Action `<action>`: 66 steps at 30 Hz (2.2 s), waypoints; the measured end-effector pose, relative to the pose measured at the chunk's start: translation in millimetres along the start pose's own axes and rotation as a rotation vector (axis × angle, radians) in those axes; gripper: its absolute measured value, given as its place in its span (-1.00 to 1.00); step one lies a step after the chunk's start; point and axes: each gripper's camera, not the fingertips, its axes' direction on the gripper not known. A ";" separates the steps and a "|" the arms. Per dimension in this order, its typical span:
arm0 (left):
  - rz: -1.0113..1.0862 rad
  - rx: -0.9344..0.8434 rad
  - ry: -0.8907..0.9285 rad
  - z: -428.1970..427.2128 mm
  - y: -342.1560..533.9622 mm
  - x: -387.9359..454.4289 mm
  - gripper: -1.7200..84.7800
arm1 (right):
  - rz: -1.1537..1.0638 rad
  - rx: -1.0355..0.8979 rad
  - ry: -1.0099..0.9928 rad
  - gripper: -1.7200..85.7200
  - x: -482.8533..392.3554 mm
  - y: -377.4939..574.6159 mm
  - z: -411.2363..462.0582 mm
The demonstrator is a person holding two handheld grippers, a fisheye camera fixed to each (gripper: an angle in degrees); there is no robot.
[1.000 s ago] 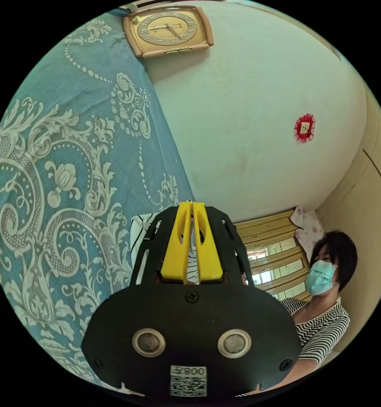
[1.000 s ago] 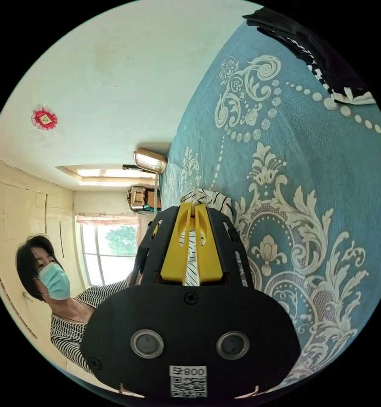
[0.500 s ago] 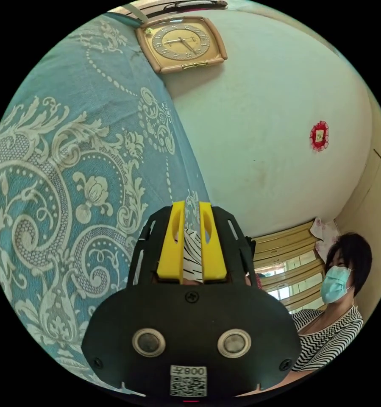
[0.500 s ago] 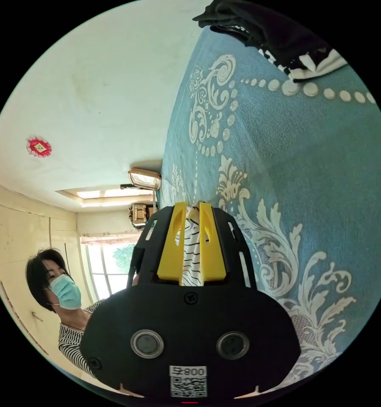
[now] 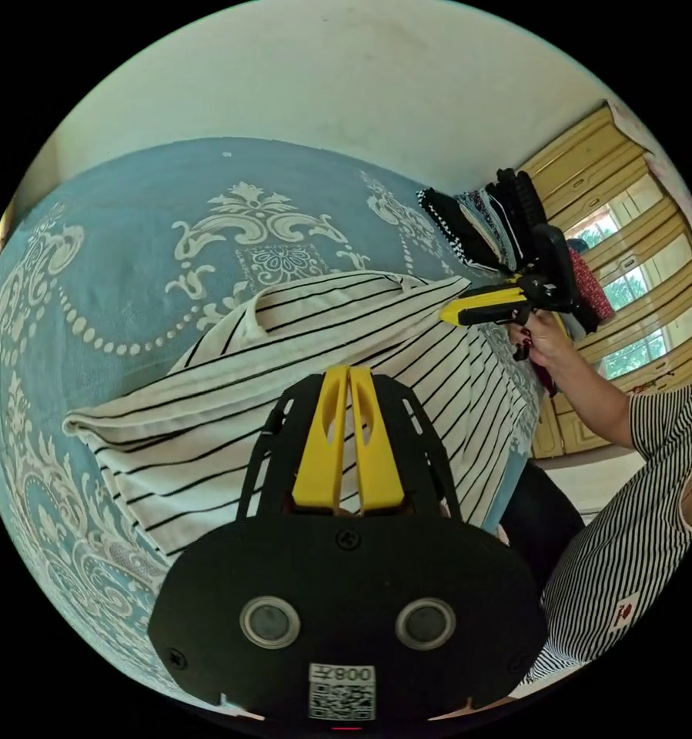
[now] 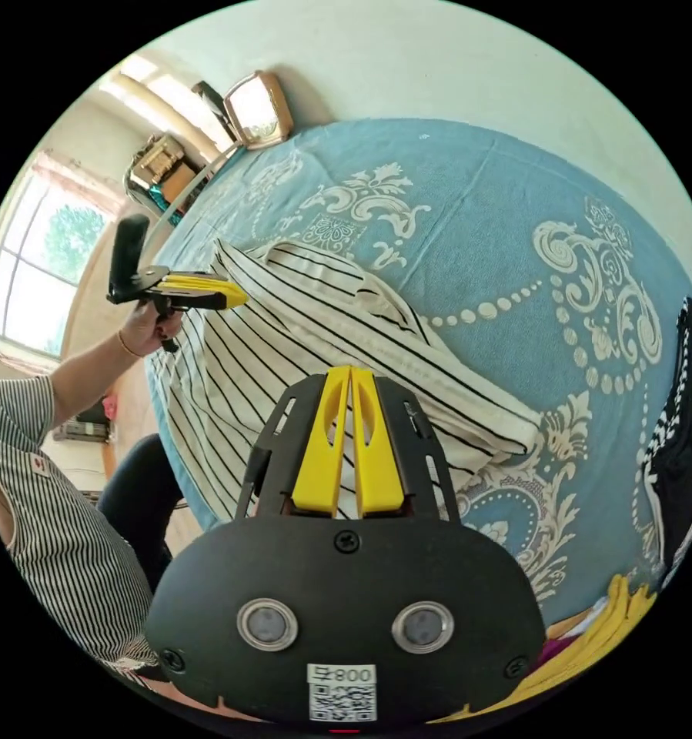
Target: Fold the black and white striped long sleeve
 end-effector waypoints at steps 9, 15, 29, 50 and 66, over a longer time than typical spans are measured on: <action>0.061 0.004 -0.245 -38.0 -99.5 36.3 -0.96 | -0.109 0.007 0.242 -0.96 -68.6 -59.7 18.9; 0.098 0.093 -0.200 -76.8 -128.1 64.1 -0.96 | -0.115 0.036 0.347 -0.96 -89.6 -102.4 11.4; 0.241 -0.074 -0.319 -75.7 -164.2 119.0 -0.96 | -0.293 -0.106 0.247 -0.96 -162.8 -105.1 53.9; 0.177 0.014 -0.322 -151.6 -129.6 75.1 -0.88 | -0.246 0.031 0.329 -0.91 -125.1 -86.5 -8.0; 0.087 0.142 -0.376 -190.0 -100.6 38.2 -0.95 | -0.172 0.100 0.320 -0.96 -92.3 -61.0 -30.1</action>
